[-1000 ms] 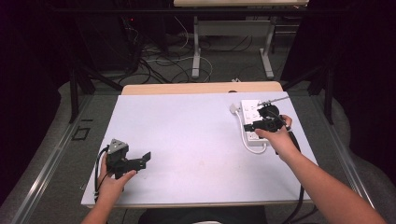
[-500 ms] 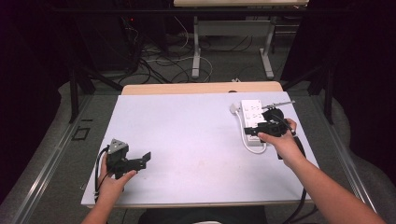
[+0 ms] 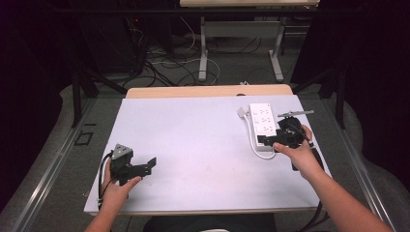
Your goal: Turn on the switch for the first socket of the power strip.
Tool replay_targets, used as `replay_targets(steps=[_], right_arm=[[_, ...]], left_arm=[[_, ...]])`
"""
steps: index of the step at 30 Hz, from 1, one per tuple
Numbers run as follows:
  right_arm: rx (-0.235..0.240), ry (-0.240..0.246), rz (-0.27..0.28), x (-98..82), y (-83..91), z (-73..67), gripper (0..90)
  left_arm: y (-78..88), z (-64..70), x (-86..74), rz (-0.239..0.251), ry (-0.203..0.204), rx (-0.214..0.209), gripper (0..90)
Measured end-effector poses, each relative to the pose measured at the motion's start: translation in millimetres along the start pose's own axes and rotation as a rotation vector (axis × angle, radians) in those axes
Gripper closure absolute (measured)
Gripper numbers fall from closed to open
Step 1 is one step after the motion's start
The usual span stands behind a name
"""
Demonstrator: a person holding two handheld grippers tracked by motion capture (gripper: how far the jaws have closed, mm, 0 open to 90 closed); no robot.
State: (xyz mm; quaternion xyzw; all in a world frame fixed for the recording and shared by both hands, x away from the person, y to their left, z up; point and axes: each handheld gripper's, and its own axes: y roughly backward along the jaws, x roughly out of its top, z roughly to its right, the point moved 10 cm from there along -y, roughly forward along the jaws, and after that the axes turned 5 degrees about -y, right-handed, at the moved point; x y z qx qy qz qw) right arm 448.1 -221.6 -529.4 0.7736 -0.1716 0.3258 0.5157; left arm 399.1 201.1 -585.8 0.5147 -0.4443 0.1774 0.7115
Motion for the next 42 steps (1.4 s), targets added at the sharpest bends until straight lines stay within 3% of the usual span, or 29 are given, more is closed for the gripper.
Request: replay_targets(steps=[6, 13, 27, 42], right_arm=[[-0.027, 0.054, 0.027, -6.5, 5.0, 3.1, 3.4], [-0.047, 0.062, 0.04, -17.5, 6.7, 7.1, 0.0], [-0.058, -0.024, 0.137, -28.9, 20.4, 28.9, 0.0], [-0.087, -0.083, 0.158, -56.0, 28.7, 58.5, 0.0]], left_arm=[[-0.1, -0.3, -0.2, 0.0, 0.001, 0.001, 2.1], [-0.2, -0.6, 0.1, 0.003, -0.001, 0.002, 2.1], [-0.5, -1.0, -0.3, 0.004, 0.006, 0.002, 2.1], [-0.9, -2.5, -1.7, -0.004, 0.011, 0.007, 2.1]])
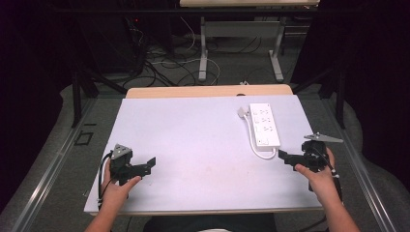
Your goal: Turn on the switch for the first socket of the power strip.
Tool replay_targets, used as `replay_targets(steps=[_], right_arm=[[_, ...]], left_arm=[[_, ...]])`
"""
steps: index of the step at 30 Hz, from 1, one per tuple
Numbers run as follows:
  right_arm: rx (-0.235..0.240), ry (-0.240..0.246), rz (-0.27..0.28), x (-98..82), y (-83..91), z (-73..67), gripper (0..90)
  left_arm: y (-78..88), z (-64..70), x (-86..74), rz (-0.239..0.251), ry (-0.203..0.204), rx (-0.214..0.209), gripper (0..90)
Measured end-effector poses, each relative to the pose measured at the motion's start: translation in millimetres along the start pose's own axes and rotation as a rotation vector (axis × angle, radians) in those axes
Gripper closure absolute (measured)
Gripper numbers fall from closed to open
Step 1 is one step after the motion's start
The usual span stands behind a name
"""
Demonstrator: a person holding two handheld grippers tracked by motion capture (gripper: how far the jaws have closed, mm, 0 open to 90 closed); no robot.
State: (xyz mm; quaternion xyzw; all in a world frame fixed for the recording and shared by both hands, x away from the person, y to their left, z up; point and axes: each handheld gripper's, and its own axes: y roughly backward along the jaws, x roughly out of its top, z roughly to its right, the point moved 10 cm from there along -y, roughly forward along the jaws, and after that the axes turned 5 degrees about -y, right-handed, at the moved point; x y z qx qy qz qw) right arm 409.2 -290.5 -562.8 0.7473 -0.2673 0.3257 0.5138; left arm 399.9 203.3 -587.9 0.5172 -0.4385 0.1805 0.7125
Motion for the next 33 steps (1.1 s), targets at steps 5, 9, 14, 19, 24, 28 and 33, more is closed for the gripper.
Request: replay_targets(steps=[5, 9, 14, 19, 24, 28, 33], right_arm=[[-0.01, -0.021, 0.003, -6.8, -1.4, 8.3, 0.0], [-0.024, -0.022, 0.014, -10.5, -4.4, 14.5, 0.0], [-0.04, -0.052, 0.027, -16.3, -8.3, 22.6, 0.0], [-0.076, -0.067, 0.039, -22.4, -10.8, 33.6, 0.5], [-0.107, -0.063, 0.042, -27.1, -15.6, 44.4, 1.7], [-0.114, -0.07, 0.035, -30.4, -18.5, 48.4, 1.8], [-0.127, -0.068, 0.028, -33.5, -20.8, 51.8, 2.8]], left_arm=[[-0.6, 0.5, 0.2, 0.002, -0.001, -0.003, 2.1], [-1.3, 1.2, 0.4, 0.005, 0.005, -0.005, 2.1], [-1.6, 1.6, 0.2, 0.004, 0.002, -0.007, 2.1], [-1.5, 1.8, 0.2, 0.003, -0.003, -0.007, 2.1], [-2.1, 2.1, 0.1, 0.001, -0.009, -0.009, 2.1], [-2.5, 2.7, 0.0, 0.0, -0.009, -0.012, 2.1], [-2.9, 3.0, 0.1, 0.0, -0.011, -0.013, 2.1]])
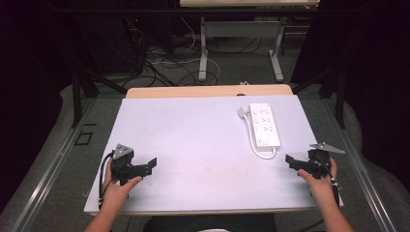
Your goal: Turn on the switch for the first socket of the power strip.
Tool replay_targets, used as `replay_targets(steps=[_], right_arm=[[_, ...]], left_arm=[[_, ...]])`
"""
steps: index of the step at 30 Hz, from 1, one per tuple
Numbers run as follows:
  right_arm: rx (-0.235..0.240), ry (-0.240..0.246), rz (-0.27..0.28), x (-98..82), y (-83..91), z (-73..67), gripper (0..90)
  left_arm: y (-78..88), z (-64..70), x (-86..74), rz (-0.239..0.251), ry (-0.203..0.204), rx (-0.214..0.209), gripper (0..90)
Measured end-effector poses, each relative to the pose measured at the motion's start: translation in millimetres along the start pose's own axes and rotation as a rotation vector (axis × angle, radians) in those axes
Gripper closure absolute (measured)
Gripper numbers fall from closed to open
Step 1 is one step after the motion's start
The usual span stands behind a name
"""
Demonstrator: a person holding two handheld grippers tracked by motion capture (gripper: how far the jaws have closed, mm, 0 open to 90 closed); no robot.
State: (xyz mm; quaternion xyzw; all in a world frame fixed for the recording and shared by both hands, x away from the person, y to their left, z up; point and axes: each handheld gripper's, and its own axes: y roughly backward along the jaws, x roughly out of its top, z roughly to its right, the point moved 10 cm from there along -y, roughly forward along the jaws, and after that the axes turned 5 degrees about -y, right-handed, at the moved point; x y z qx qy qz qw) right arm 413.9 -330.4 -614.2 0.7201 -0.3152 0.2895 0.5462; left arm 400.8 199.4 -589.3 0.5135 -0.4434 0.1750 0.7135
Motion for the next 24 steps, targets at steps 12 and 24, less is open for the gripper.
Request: replay_targets(steps=[12, 24], right_arm=[[-0.012, 0.003, -0.01, -3.7, -4.8, 4.8, 3.9], [-0.02, 0.0, -0.011, -2.7, -6.6, 8.3, 4.1]], left_arm=[[-2.6, -0.1, -0.3, -0.003, -0.007, -0.003, 2.1], [-3.4, -0.2, -1.5, -0.013, -0.01, -0.001, 2.1]])
